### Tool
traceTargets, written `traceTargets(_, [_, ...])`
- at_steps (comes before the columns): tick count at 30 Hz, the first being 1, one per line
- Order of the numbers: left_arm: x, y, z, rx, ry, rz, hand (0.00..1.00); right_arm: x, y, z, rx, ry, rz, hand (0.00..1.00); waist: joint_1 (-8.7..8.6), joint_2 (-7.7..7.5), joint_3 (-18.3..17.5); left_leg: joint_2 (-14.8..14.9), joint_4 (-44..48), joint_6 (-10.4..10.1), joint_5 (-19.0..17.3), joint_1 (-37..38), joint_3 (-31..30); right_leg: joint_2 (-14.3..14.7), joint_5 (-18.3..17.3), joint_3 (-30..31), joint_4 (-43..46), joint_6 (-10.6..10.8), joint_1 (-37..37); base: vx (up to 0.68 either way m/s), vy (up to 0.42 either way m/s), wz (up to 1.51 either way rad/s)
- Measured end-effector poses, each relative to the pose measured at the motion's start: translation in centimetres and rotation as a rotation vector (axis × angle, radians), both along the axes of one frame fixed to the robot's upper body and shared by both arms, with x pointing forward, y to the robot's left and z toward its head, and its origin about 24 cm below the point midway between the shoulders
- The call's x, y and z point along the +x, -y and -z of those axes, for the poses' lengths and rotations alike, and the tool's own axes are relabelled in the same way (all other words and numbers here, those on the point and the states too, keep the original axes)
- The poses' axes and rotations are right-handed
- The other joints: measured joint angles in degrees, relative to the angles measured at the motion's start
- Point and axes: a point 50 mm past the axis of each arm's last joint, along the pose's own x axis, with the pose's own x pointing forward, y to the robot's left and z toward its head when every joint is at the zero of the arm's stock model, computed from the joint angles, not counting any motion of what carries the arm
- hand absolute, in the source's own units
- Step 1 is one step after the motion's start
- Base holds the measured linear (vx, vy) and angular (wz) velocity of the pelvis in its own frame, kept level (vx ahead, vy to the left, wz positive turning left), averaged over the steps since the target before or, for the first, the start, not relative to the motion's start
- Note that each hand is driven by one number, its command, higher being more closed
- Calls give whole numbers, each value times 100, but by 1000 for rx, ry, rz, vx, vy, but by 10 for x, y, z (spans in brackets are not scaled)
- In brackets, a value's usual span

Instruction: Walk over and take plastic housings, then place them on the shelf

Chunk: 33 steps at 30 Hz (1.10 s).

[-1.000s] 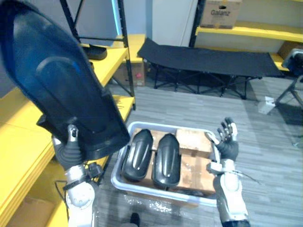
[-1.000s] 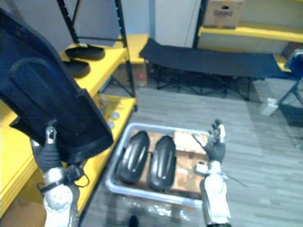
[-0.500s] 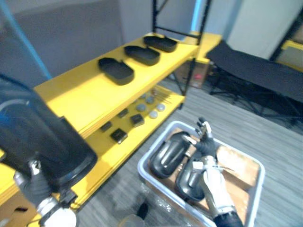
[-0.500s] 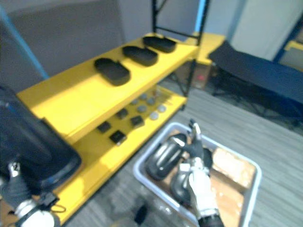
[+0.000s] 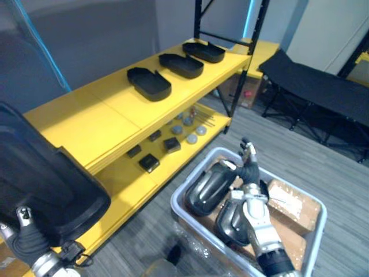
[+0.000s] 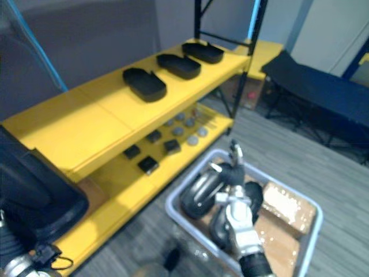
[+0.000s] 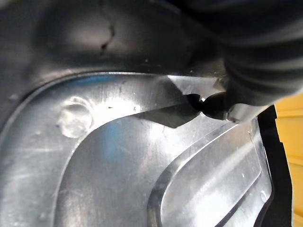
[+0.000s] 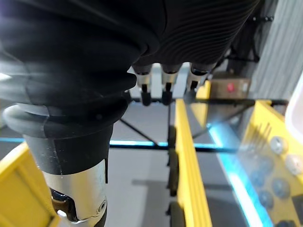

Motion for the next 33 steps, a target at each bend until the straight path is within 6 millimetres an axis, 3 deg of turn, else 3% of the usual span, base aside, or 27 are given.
traceTargets(2, [3,1,7,-35,-7,26,100,-2,15,2,-17,-14,38,0,-109,169,79,202,225,366,-309,-207,1018,33,12,-436,-78,20,190,-94,-39,81])
traceTargets(5, [11,7,14,-70,-14,60,100,-9,46,5,-53,-25,127,0,-216,303,32,463,336,469,-297,-396,1938,56,11,-936,-82,25,322,-32,-48,104])
traceTargets(6, [10,8,16,-79,-23,60,100,-12,57,4,-68,-23,157,0,-223,395,72,506,335,423,-39,-391,1985,94,-16,-916,-50,21,412,34,45,71])
traceTargets(8, [9,8,17,-81,-29,56,100,-17,61,9,-68,-41,171,0,-225,401,66,473,316,316,130,-373,1968,81,-109,-925,-25,64,480,41,67,44])
traceTargets(11, [10,9,16,-81,-23,58,100,-19,48,11,-22,-41,155,0,-222,303,130,438,142,309,219,-340,1954,62,-180,-894,-9,13,460,13,21,11])
traceTargets(17, [17,15,15,-86,-11,108,100,-21,42,14,-19,-51,149,0,-329,179,172,385,-93,299,303,-272,2041,-18,-152,-837,-7,62,417,10,13,-4])
traceTargets(23, [33,21,1,-42,45,182,100,-27,44,11,-17,-34,158,0,-367,36,168,338,-167,297,317,-287,2044,-56,-141,-716,-6,73,343,31,6,1])
traceTargets(29, [26,18,10,-77,-26,124,100,-23,30,8,-21,-19,61,0,-347,36,167,380,-120,269,411,-355,2001,-43,-153,-581,30,55,259,2,5,4])
traceTargets(32, [19,16,14,-100,-52,99,100,-20,28,11,-35,-35,35,0,-313,66,167,396,-23,196,478,-435,1720,119,-268,-591,108,-95,305,-68,-20,39])
traceTargets(33, [15,16,17,-109,-66,100,100,-19,29,10,-46,-33,37,0,-312,96,179,406,-17,266,440,-444,1634,161,-373,-597,205,-153,308,-163,-28,69])
